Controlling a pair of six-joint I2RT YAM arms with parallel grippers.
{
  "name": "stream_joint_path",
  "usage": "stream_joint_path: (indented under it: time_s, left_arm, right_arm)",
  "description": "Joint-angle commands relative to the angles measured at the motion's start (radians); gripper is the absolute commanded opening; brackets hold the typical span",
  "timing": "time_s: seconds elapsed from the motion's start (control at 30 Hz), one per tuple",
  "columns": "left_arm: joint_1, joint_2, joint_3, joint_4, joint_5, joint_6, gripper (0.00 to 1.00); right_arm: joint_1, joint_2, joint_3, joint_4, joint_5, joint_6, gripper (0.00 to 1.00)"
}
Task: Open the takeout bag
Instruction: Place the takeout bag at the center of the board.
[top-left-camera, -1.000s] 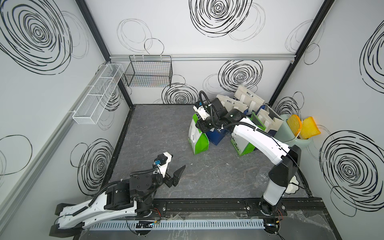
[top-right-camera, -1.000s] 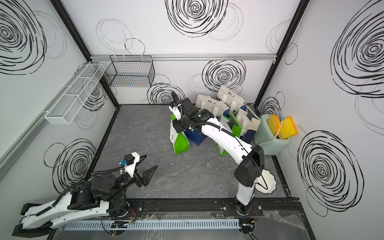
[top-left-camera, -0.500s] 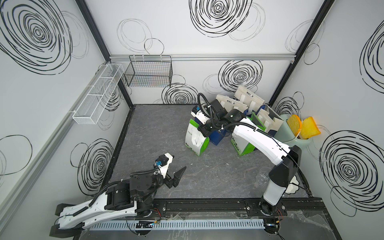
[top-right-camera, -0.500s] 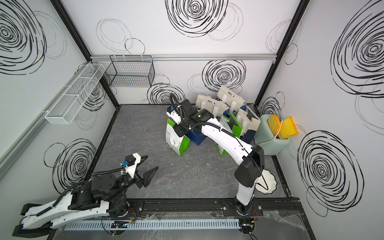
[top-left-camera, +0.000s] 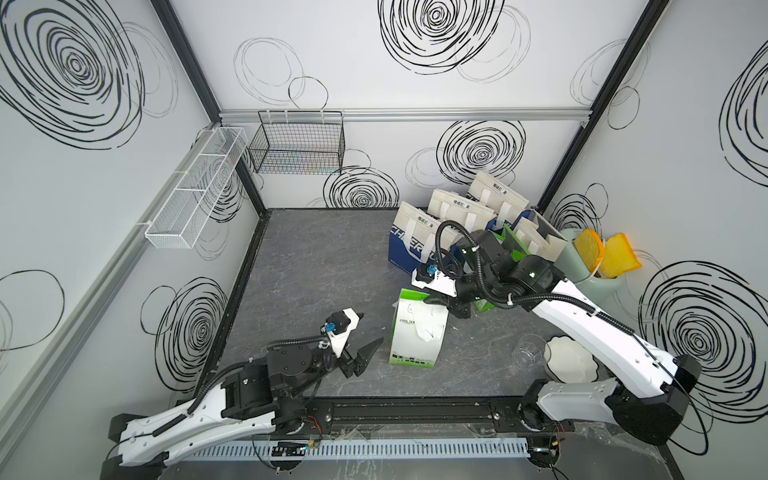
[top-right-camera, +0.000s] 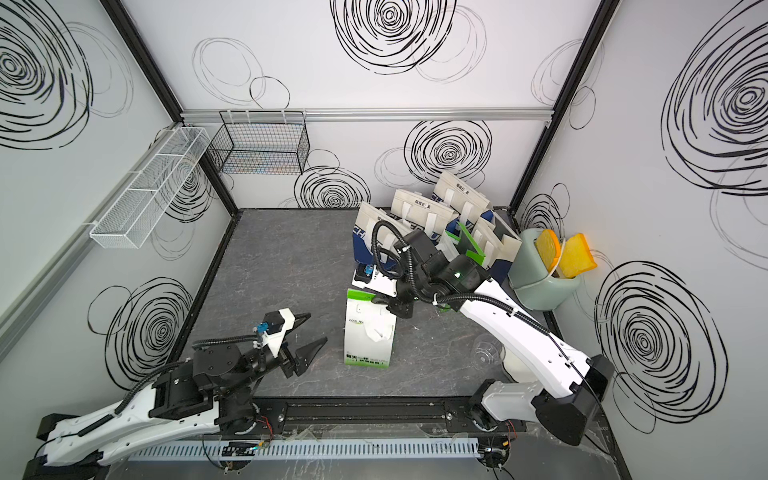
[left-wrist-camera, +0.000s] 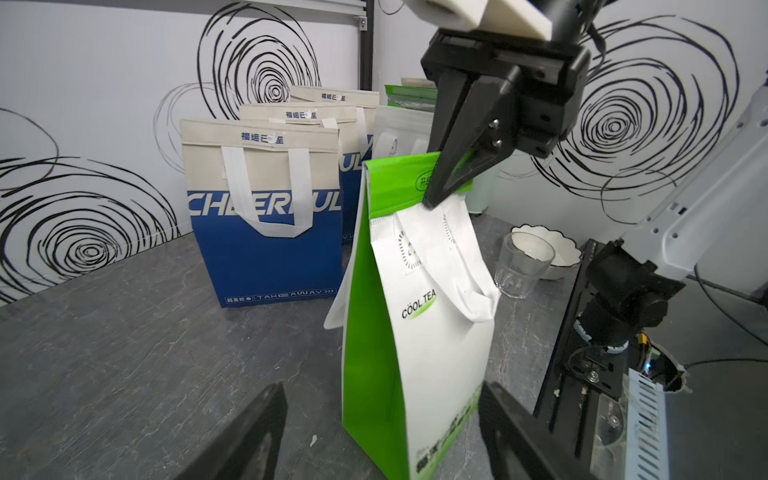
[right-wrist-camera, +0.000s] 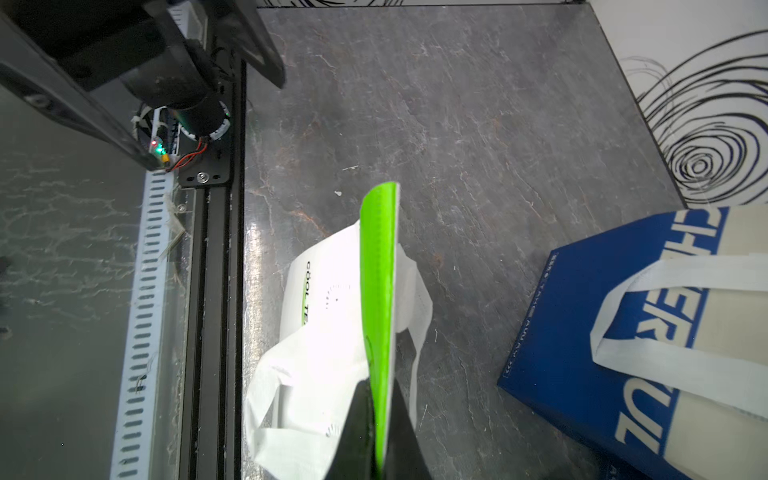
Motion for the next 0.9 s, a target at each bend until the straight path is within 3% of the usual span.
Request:
stream_joint_path:
  time_s: [0.0,0.17,0.5,0.87]
  left_arm:
    - [0.000,0.079,-0.018,0.150,0.077,0.002,0.75]
    - [-0.001,0.134,-0.054,0.266,0.046,-0.004,0.77]
    - [0.002,0.207,-0.142,0.456,-0.019,0.016,0.76]
    - [0.020,0.274,-0.188,0.579,0.067,0.033,0.64]
  right_arm:
    - [0.007,-0.014,0.009,0.063,-0.109,-0.118,0.00]
    - [0.015,0.003,0.019,0.041,-0.156,-0.156,0.00]
    - [0.033,0.020,-0.012,0.022,-0.128,-0.219,0.00]
    - [0.041,0.019,-0.021,0.007,-0.124,-0.238,0.00]
